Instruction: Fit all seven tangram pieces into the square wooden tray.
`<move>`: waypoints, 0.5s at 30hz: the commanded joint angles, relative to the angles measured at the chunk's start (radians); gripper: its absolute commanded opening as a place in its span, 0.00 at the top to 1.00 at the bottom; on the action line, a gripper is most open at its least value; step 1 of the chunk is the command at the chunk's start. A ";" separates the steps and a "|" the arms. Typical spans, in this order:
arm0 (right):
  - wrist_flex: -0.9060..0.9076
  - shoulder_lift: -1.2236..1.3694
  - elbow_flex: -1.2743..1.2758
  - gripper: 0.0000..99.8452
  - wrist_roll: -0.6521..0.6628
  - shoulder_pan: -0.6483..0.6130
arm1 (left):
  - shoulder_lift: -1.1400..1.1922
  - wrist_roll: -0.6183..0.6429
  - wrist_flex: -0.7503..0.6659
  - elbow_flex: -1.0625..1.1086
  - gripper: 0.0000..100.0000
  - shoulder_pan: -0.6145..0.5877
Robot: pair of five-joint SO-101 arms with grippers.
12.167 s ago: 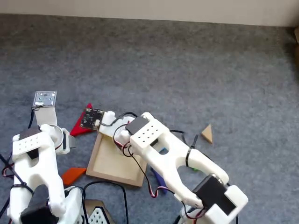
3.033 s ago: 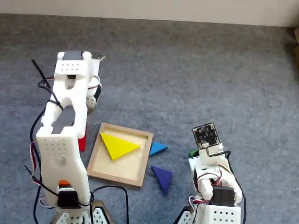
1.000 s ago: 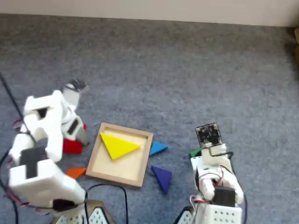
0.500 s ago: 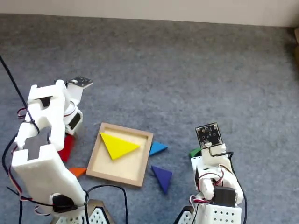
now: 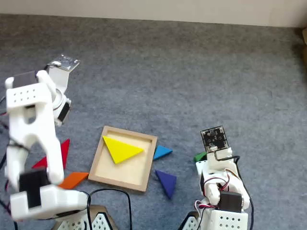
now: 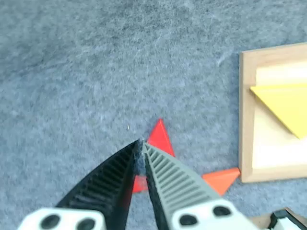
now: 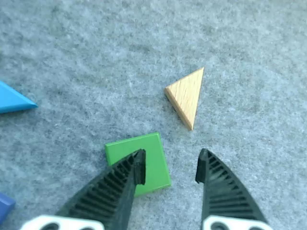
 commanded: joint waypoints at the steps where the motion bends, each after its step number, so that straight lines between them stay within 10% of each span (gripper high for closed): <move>1: 0.001 -0.015 0.093 0.82 0.014 0.013 | -0.223 -0.086 0.009 0.130 0.99 -0.039; 15: 0.002 -0.015 0.093 0.82 0.014 0.013 | -0.501 -0.503 -0.310 0.650 0.81 -0.321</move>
